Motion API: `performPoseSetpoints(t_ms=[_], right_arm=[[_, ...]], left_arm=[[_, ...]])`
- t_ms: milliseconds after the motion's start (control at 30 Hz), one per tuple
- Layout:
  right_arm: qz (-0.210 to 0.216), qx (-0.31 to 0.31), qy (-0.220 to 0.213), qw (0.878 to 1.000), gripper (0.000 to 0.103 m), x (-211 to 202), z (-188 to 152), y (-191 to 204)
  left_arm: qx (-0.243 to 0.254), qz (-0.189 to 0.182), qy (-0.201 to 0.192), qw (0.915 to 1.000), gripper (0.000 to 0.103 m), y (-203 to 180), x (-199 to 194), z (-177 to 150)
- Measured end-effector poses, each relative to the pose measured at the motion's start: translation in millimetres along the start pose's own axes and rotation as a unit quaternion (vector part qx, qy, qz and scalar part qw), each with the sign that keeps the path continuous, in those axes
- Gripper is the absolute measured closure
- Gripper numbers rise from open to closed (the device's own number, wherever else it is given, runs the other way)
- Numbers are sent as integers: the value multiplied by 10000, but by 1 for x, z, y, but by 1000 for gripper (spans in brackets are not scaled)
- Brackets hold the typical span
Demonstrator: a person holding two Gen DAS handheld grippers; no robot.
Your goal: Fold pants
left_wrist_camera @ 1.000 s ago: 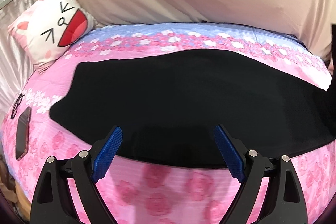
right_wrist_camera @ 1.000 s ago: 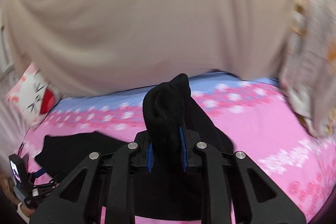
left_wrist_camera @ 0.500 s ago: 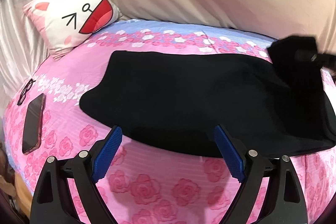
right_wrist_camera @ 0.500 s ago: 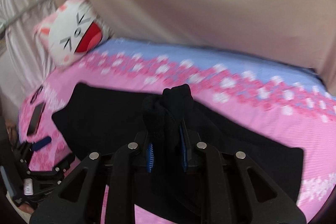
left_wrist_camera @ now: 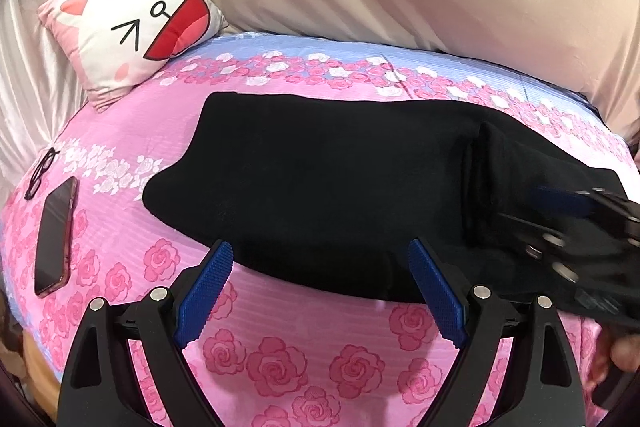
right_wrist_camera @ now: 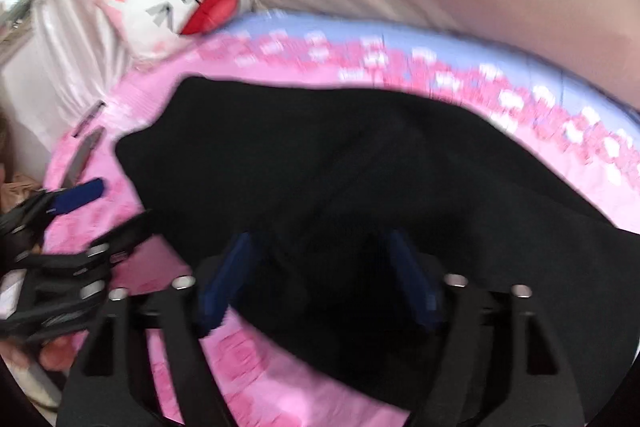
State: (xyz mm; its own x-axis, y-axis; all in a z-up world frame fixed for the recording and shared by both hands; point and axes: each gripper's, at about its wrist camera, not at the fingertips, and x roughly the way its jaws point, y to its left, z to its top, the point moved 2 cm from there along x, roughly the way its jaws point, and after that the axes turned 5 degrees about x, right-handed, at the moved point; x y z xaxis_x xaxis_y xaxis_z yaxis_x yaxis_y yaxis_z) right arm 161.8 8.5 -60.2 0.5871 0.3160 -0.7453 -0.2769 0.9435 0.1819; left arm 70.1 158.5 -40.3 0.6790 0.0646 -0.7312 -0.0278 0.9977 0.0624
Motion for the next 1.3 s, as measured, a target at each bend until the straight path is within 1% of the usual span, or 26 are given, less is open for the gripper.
performPoseSetpoints(t_ms=[33, 100, 167, 233, 267, 300, 433, 533, 667, 733, 800, 900, 967, 1000, 1033, 1100, 1167, 1200, 1300], right_arm=[[-19, -23, -134, 9999, 21, -11, -2, 1], [-74, 12, -323, 9994, 22, -29, -2, -3], [-237, 180, -276, 9992, 39, -33, 5, -17], [-350, 428, -148, 9984, 61, -23, 18, -36], [-359, 517, -79, 9980, 69, -16, 23, -42], [-382, 557, 27, 9977, 73, -5, 28, -48], [-338, 529, 324, 9975, 72, 33, 39, -48], [-396, 463, 408, 9973, 71, 55, 44, -42], [-564, 258, 330, 9975, 71, 68, 51, -32], [-789, -71, 279, 9965, 70, 75, 51, -22], [-855, -147, 254, 9959, 70, 70, 52, -19], [-472, 266, -134, 9984, 70, 28, 49, -27], [-523, 527, -474, 9961, 58, -12, 37, -43], [-572, 632, -552, 9948, 43, -25, 30, -52], [-689, 818, -649, 9921, 38, -45, 17, -69], [-964, 1106, -678, 9869, 38, -72, -4, -99], [-1519, 1462, -666, 9753, 38, -102, -34, -138], [-1699, 1676, -671, 9688, 38, -114, -48, -156], [-1794, 2349, -655, 9531, 38, -139, -83, -198]], left_arm=[[9, 14, -7, 10000, 16, 0, -1, 0], [-23, 36, 18, 10000, 16, 2, 1, -1], [-94, 28, 62, 9999, 16, 3, 4, 0], [-135, 13, 133, 9998, 16, 0, 7, 1], [-138, 7, 144, 9998, 16, -1, 7, 2], [-134, -1, 137, 9998, 16, -4, 5, 3], [31, 75, 42, 10000, 16, -11, -4, 2], [40, 101, 50, 9999, 16, -12, -6, 1], [42, 145, 97, 9998, 16, -12, -3, 4], [42, 109, 111, 9999, 16, -16, -1, 7], [85, 82, 92, 9999, 16, -21, -2, 10], [202, 34, 12, 9998, 16, -29, -9, 12], [274, 19, -34, 9996, 16, -33, -13, 11], [287, 11, -33, 9996, 16, -34, -14, 11], [295, -1, -23, 9996, 16, -35, -13, 10], [302, -16, 17, 9995, 16, -39, -11, 10], [295, -16, 70, 9995, 16, -45, -6, 11], [273, -37, 97, 9996, 16, -48, -4, 12], [190, -200, 210, 9994, 16, -60, 4, 16]])
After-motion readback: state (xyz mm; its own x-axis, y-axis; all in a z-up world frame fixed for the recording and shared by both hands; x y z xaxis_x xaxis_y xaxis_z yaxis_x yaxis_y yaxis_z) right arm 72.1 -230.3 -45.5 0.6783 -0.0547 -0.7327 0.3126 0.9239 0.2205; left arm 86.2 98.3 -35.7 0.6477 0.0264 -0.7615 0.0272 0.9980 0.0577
